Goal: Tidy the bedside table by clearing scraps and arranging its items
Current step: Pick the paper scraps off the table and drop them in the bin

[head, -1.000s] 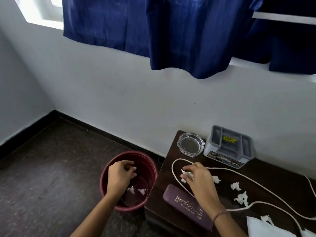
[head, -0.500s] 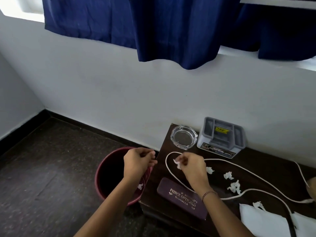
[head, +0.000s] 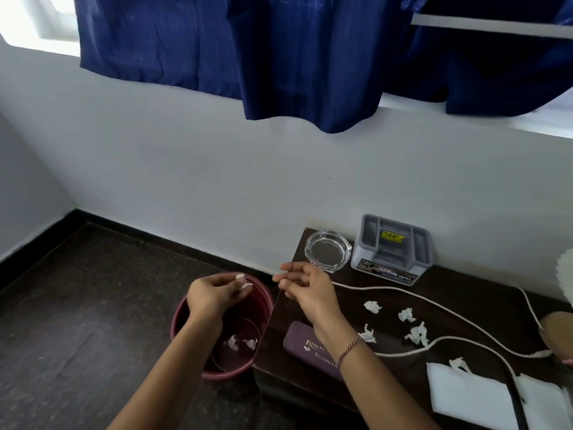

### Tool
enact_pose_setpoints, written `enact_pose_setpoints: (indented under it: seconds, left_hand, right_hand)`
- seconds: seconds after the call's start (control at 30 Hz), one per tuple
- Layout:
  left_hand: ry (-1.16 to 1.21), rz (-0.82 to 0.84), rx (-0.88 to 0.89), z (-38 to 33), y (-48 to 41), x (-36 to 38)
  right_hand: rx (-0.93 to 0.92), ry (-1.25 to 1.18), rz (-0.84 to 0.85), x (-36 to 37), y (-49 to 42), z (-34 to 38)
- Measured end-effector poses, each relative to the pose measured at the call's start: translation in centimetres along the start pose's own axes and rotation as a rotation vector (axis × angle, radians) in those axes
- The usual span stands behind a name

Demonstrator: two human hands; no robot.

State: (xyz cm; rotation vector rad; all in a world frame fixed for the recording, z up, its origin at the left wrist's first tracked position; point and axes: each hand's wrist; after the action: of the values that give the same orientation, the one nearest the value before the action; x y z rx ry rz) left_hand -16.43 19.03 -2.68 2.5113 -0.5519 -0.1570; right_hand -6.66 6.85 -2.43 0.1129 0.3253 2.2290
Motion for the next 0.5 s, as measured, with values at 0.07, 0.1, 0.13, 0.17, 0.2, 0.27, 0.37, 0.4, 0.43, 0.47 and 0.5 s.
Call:
enact_pose_setpoints:
  seconds: [0.07, 0.1, 0.13, 0.17, 0.2, 0.27, 0.37, 0.4, 0.43, 0.47, 0.5]
  left_hand:
    - [0.018, -0.052, -0.003, 0.3, -0.9, -1.5]
    - [0.034, -0.059, -0.008, 0.4, -1.3, -2.1]
    - [0.031, -0.058, -0.013, 0.6, -1.7, -2.7]
    - [0.002, -0.056, -0.023, 0.8, -2.1, -3.1]
    - [-0.050, -0.062, -0.041, 1.0, -2.4, -3.5]
    - [-0.161, -0.093, -0.078, 1.4, -3.0, -3.9]
    - [-0.245, -0.154, -0.089, 2.1, -3.2, -4.4]
    - [-0.256, -0.170, -0.088, 2.3, -3.2, -4.5]
    - [-0.262, -0.176, -0.086, 2.5, -3.1, -4.5]
    - [-0.263, -0.173, -0.082, 2.7, -3.0, -4.3]
    - [-0.263, -0.163, -0.076, 2.9, -2.8, -4.1]
  right_hand:
    - [0.014, 0.001, -0.008, -0.6, 0.5, -0.2]
    - [0.016, 0.011, -0.012, -1.0, 0.7, -0.2]
    - [0.015, 0.026, -0.018, -1.4, 0.8, -0.3]
    - [0.011, 0.049, -0.025, -1.9, 0.9, -0.3]
    - [0.003, 0.081, -0.034, -2.3, 1.1, -0.4]
    - [-0.020, 0.157, -0.058, -3.5, 1.3, -0.5]
    - [-0.065, 0.297, -0.120, -6.0, 1.4, -0.9]
    - [-0.089, 0.384, -0.161, -7.0, 1.3, -1.0]
    - [-0.118, 0.500, -0.207, -8.1, 1.2, -1.2]
    - [-0.148, 0.624, -0.249, -9.1, 1.2, -1.3]
    - [-0.171, 0.735, -0.279, -10.2, 1.1, -1.5]
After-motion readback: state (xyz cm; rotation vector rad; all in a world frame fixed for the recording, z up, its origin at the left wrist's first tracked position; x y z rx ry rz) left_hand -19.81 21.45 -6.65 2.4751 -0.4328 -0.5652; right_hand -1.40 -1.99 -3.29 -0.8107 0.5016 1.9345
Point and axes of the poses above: each hand's wrist, its own y-axis away from the middle knuckle, its own x-axis out of the palm, z = x × y, and after that the axes turned 1 degree about -z, right-handed
